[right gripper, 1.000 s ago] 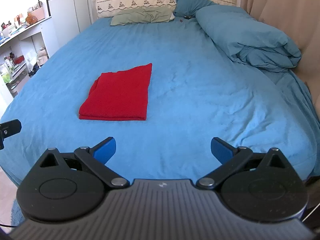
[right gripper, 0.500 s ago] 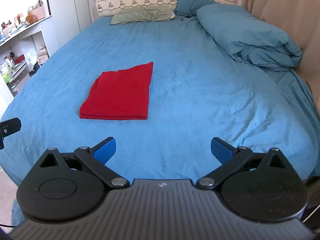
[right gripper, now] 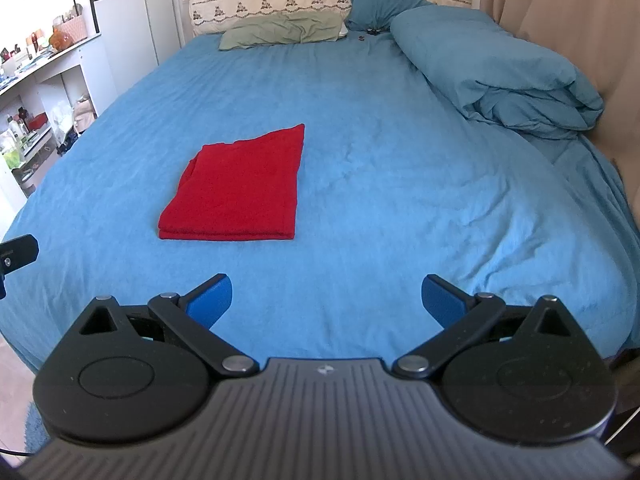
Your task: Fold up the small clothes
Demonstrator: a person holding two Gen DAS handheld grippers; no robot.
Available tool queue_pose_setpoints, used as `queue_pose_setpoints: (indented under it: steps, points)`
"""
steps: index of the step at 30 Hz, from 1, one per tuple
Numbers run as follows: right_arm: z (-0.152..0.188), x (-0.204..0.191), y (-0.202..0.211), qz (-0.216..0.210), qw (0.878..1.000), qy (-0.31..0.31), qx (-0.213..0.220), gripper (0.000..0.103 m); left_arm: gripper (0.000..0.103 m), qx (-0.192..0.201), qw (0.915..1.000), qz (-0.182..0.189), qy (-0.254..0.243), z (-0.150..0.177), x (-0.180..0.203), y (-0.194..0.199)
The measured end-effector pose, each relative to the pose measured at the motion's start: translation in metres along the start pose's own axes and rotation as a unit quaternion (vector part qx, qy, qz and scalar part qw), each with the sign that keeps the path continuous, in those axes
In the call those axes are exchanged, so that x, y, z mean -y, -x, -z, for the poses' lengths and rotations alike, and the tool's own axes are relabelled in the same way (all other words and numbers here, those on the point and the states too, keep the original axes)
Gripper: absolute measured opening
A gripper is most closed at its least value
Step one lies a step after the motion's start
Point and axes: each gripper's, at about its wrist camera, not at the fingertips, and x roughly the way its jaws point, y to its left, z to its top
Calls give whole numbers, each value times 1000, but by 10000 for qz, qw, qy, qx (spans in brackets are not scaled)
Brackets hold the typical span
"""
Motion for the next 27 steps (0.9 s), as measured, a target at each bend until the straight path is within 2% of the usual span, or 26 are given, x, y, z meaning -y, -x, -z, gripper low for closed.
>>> queue_pose_setpoints:
  steps: [27]
  points:
    - [4,-3,1,2,10000,-67,18,103,103,158,9999,30,42,0,4,3]
